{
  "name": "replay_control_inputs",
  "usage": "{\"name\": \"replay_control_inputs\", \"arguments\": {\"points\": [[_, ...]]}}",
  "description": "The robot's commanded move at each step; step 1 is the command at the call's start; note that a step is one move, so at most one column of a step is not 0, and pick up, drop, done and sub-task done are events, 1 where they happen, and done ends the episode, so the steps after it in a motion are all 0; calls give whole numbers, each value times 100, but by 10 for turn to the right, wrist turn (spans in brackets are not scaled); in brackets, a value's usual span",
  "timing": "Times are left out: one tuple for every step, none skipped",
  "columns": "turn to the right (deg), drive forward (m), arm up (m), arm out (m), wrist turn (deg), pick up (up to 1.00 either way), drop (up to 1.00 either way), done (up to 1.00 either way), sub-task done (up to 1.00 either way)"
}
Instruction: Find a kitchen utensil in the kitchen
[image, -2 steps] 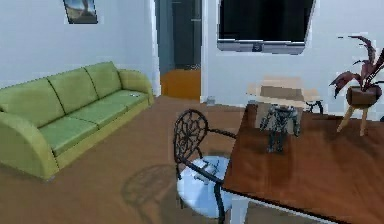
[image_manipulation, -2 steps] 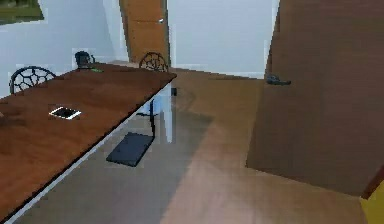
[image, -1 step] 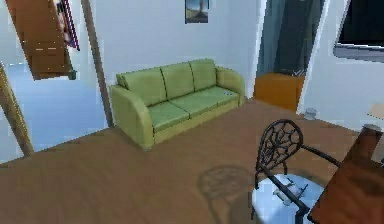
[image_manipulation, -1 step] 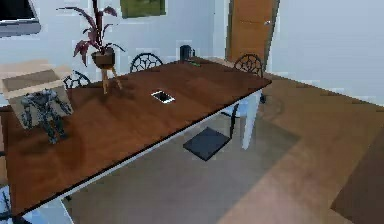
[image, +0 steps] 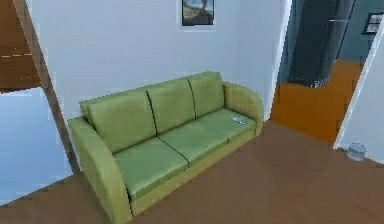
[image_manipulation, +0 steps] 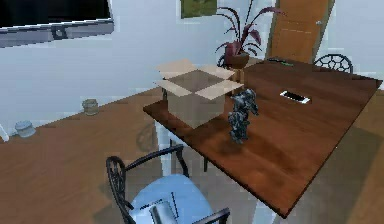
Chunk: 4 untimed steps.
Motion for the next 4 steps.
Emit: {"name": "replay_control_inputs", "arguments": {"points": [[30,0,0,0,0,0,0,0,0],[0,25,0,0,0,0,0,0,0],[270,0,0,0,0,0,0,0,0],[0,100,0,0,0,0,0,0,0]]}}
